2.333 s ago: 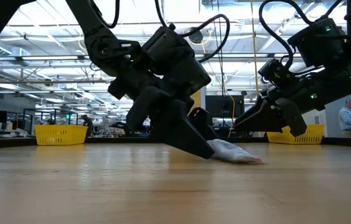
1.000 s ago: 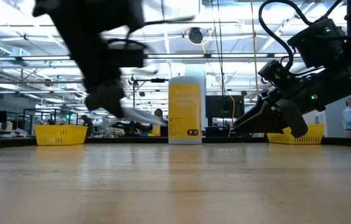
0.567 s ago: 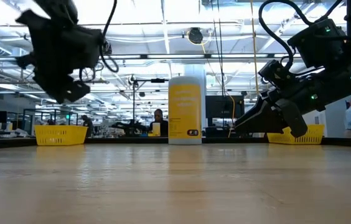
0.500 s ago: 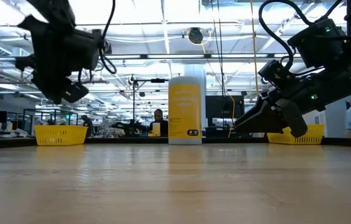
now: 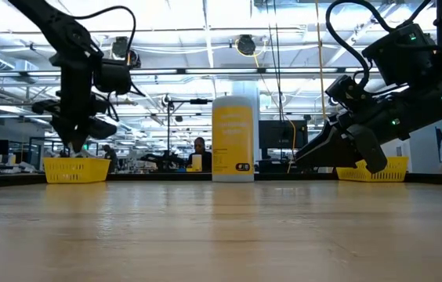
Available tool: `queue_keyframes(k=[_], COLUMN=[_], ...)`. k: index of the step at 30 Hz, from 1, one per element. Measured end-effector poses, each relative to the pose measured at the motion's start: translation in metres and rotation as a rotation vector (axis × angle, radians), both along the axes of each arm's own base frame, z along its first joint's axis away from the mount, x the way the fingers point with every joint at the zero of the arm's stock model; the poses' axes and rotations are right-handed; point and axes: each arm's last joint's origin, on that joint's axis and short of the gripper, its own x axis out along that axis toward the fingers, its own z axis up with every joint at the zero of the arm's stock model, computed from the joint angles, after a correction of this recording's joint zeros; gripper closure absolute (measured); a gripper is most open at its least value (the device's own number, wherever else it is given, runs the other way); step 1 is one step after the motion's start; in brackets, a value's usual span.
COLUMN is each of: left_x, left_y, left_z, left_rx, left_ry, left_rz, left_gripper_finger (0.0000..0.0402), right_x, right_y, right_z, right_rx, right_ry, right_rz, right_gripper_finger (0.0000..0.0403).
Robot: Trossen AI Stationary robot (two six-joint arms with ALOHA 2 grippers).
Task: Pick & Place Travel size toiletries
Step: Put the white toothpaste into the left yellow bin, then return to Home Position
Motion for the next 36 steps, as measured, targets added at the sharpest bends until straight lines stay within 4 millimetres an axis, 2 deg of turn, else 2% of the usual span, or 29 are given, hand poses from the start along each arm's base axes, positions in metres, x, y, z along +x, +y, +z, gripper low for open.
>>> queue_keyframes(k=[8,12,22,26,31,36], left_x=[-0.015,-0.015,-0.015,-0.016,-0.004,0.029], left_y=[0.015,0.018,0.021,0.021,0.006,-0.029], left_z=[0.000,0.000,0.000,0.001,0.011,0.023], left_rx=[-0.020,-0.015,-0.028,-0.053,-0.039,0.039], left_ry=[-0.029,-0.042,-0.060,-0.028,-0.099,-0.224], left_rz=[0.082,0.071,0.045,-0.032,-0.124,-0.325], left_gripper_finger=[0.0326,0.0318,0.0224,0.0206,0.0218,0.0250], right_x=[0.000,0.000,0.000,0.000,0.000,0.000], right_y=[0.000,0.000,0.000,0.000,0.000,0.000], right_z=[0.000,0.000,0.000,0.000,0.000,-0.001], right_rx=[0.000,0.001,0.001,0.001,0.000,0.000], right_ry=[0.000,0.001,0.002,0.002,0.001,0.007], right_rz=[0.001,0.002,0.002,0.002,0.003,0.002], right_gripper_finger=[0.0232,0.0232,0.0232,0.0232,0.0232,0.0232])
